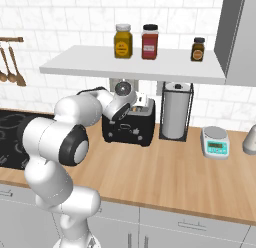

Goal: Start the toaster. Once the lever pops up, take the bread to the plate on the dining counter.

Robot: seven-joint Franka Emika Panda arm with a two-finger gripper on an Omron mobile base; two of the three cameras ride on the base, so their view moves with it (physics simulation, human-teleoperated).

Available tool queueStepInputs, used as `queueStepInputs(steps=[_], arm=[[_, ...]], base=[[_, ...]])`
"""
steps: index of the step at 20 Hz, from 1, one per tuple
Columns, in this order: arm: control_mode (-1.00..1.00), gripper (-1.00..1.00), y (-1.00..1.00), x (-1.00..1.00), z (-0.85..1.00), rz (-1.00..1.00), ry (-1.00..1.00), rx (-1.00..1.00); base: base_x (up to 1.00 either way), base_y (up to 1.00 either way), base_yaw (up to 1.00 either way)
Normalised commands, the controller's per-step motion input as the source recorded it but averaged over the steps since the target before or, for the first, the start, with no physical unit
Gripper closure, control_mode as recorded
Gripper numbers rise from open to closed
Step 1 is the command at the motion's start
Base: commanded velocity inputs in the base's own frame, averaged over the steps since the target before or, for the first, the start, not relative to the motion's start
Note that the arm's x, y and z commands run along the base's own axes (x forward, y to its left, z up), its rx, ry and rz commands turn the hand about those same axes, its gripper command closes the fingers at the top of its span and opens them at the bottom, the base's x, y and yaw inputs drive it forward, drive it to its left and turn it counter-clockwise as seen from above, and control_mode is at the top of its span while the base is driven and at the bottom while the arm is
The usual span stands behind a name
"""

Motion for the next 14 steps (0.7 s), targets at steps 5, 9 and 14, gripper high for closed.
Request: queueStepInputs(steps=[5, 9, 14], arm=[[-1.0, -1.0, 0.0, 0.0, 0.0, 0.0, 0.0, 0.0], [-1.0, -1.0, 0.0, 0.0, 0.0, 0.0, 0.0, 0.0], [-1.0, -1.0, 0.0, 0.0, 0.0, 0.0, 0.0, 0.0]], base=[[0.0, 0.0, 0.0], [0.0, 0.0, 0.0], [0.0, 0.0, 0.0]])
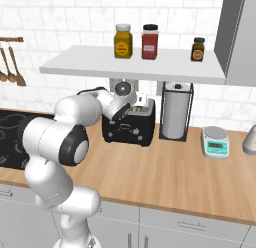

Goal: Start the toaster. Once the lever pops up, take the bread to the plate on the dining counter.

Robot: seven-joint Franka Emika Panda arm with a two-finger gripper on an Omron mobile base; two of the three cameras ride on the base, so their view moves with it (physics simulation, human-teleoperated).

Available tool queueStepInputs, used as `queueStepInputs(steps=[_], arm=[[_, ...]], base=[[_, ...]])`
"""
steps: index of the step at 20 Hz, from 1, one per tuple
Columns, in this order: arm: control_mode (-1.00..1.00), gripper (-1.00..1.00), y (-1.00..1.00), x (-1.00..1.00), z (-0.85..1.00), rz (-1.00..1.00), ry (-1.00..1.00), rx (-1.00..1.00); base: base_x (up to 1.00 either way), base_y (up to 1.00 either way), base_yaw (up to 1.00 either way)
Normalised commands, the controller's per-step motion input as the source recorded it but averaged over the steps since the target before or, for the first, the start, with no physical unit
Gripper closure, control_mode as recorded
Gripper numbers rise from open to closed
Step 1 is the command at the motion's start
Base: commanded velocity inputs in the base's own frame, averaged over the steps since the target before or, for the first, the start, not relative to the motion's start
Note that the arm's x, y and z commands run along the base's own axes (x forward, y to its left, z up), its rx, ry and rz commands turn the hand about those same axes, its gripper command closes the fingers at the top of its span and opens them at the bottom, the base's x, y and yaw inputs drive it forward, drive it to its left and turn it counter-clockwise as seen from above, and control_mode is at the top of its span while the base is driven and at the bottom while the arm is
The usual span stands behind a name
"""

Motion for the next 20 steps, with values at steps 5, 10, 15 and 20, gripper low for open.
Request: queueStepInputs(steps=[5, 10, 15, 20], arm=[[-1.0, -1.0, 0.0, 0.0, 0.0, 0.0, 0.0, 0.0], [-1.0, -1.0, 0.0, 0.0, 0.0, 0.0, 0.0, 0.0], [-1.0, -1.0, 0.0, 0.0, 0.0, 0.0, 0.0, 0.0], [-1.0, -1.0, 0.0, 0.0, 0.0, 0.0, 0.0, 0.0]], base=[[0.0, 0.0, 0.0], [0.0, 0.0, 0.0], [0.0, 0.0, 0.0], [0.0, 0.0, 0.0]])
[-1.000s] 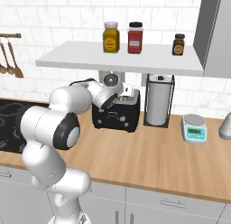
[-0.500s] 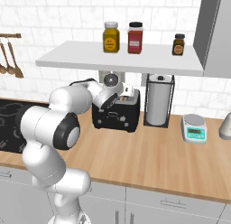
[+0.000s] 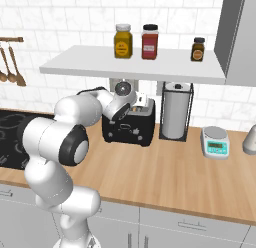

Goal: Start the toaster. Once the lever pops up, take the bread to the plate on the dining counter.

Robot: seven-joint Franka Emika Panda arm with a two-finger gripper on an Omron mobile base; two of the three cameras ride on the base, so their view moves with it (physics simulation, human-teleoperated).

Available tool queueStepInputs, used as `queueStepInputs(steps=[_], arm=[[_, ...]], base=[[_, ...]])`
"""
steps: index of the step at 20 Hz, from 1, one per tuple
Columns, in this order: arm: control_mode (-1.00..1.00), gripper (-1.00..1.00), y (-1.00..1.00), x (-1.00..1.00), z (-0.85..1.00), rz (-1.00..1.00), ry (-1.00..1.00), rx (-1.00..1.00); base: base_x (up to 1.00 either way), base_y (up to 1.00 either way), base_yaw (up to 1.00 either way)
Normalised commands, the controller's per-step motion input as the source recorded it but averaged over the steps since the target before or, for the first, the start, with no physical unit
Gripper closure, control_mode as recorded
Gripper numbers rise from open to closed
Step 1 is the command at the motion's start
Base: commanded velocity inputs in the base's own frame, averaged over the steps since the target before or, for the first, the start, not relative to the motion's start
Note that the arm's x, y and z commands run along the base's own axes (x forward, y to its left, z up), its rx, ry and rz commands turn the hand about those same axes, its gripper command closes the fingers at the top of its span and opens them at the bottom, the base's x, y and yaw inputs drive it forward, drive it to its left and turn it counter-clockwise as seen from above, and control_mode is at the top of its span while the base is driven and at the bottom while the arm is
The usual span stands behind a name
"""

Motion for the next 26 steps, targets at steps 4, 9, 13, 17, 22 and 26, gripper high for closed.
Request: queueStepInputs(steps=[4, 9, 13, 17, 22, 26], arm=[[-1.0, -1.0, 0.0, 0.0, 0.0, 0.0, 0.0, 0.0], [-1.0, -1.0, 0.0, 0.0, 0.0, 0.0, 0.0, 0.0], [-1.0, -1.0, 0.0, 0.0, 0.0, 0.0, 0.0, 0.0], [-1.0, -1.0, 0.0, 0.0, 0.0, 0.0, 0.0, 0.0], [-1.0, -1.0, 0.0, 0.0, 0.0, 0.0, 0.0, 0.0], [-1.0, -1.0, 0.0, 0.0, 0.0, 0.0, 0.0, 0.0]], base=[[0.0, 0.0, 0.0], [0.0, 0.0, 0.0], [0.0, 0.0, 0.0], [0.0, 0.0, 0.0], [0.0, 0.0, 0.0], [0.0, 0.0, 0.0]])
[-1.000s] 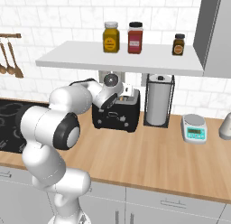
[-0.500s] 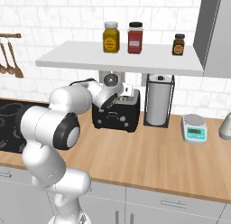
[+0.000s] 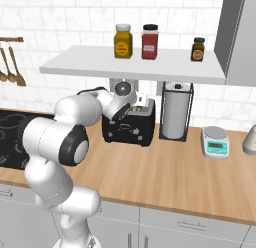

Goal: Start the toaster. Once the lever pops up, take the bread to the plate on the dining counter.

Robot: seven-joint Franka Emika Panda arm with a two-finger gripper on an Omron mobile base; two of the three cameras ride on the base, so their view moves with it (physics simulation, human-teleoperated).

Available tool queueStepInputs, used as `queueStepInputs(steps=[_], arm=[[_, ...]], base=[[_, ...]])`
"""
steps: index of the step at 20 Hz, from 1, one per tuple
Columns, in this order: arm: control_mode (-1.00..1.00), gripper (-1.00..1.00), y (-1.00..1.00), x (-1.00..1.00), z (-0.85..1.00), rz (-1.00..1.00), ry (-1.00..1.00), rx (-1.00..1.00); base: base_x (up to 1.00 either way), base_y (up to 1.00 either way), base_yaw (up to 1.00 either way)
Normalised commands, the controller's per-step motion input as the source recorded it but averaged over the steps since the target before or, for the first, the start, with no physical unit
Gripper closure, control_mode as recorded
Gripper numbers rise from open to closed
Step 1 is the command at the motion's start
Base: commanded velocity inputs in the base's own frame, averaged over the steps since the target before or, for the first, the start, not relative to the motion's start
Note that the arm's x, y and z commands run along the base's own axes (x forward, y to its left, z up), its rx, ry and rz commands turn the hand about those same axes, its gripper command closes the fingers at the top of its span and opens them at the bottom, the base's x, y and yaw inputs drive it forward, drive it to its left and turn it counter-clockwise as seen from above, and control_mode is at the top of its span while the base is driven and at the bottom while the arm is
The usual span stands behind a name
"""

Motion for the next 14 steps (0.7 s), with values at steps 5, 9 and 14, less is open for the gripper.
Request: queueStepInputs(steps=[5, 9, 14], arm=[[-1.0, -1.0, 0.0, 0.0, 0.0, 0.0, 0.0, 0.0], [-1.0, -1.0, 0.0, 0.0, 0.0, 0.0, 0.0, 0.0], [-1.0, -1.0, 0.0, 0.0, 0.0, 0.0, 0.0, 0.0]], base=[[0.0, 0.0, 0.0], [0.0, 0.0, 0.0], [0.0, 0.0, 0.0]])
